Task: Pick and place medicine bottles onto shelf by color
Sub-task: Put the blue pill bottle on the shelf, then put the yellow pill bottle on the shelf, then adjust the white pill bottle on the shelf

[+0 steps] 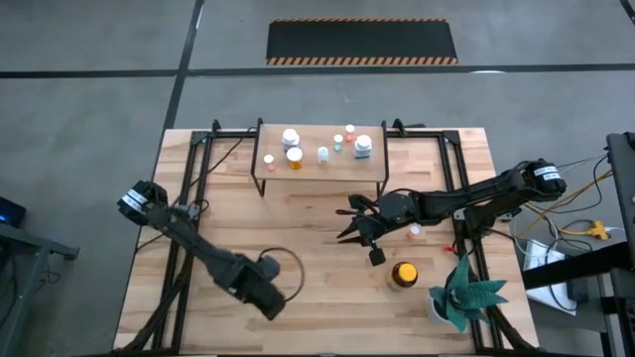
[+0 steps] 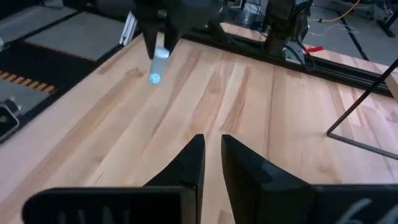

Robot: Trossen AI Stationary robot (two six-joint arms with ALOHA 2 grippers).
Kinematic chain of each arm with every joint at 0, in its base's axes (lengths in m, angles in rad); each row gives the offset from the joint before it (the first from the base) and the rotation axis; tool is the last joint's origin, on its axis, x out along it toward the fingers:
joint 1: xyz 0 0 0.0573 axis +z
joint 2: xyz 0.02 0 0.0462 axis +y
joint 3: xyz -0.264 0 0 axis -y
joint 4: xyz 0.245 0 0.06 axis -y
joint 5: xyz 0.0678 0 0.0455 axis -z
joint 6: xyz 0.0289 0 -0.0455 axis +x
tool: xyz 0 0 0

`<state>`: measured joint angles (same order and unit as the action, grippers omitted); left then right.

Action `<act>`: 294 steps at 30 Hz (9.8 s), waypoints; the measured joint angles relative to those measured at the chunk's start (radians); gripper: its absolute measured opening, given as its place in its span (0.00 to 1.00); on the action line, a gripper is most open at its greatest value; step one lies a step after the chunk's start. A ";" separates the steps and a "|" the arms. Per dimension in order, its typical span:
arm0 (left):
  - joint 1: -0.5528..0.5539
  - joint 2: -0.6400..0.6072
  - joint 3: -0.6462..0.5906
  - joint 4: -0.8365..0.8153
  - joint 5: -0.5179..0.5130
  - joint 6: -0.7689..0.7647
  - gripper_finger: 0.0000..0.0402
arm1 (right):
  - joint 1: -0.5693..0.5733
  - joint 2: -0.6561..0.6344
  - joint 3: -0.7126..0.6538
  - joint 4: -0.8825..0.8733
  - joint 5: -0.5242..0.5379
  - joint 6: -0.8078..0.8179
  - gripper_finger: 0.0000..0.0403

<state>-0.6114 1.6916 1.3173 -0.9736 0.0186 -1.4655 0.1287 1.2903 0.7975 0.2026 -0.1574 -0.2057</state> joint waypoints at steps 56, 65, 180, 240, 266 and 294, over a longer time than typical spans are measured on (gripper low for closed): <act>1.287 -0.080 0.385 -0.301 -0.130 1.432 0.22 | -0.002 -0.090 0.000 -0.171 -0.004 -0.014 0.11; 1.291 -0.078 0.311 -0.290 -0.127 1.421 0.22 | -0.002 -0.090 0.000 -0.173 -0.003 -0.020 0.11; 0.211 -0.429 -0.386 1.134 -0.316 1.630 0.34 | 0.599 0.092 0.442 -1.366 0.360 0.836 0.74; 0.136 -0.725 -0.666 1.189 -0.672 1.684 0.34 | -0.372 0.209 1.015 -1.387 0.280 0.023 0.50; 0.135 -0.724 -0.669 1.195 -0.671 1.689 0.34 | -0.406 0.425 1.303 -1.570 0.289 -0.049 0.59; 0.135 -0.724 -0.667 1.200 -0.670 1.689 0.34 | -0.437 0.412 1.421 -1.607 0.296 -0.068 0.61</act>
<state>-0.4767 0.9672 0.6498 0.2267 -0.6510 0.2234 -0.3078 1.7027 2.2189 -1.4048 0.1382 -0.2733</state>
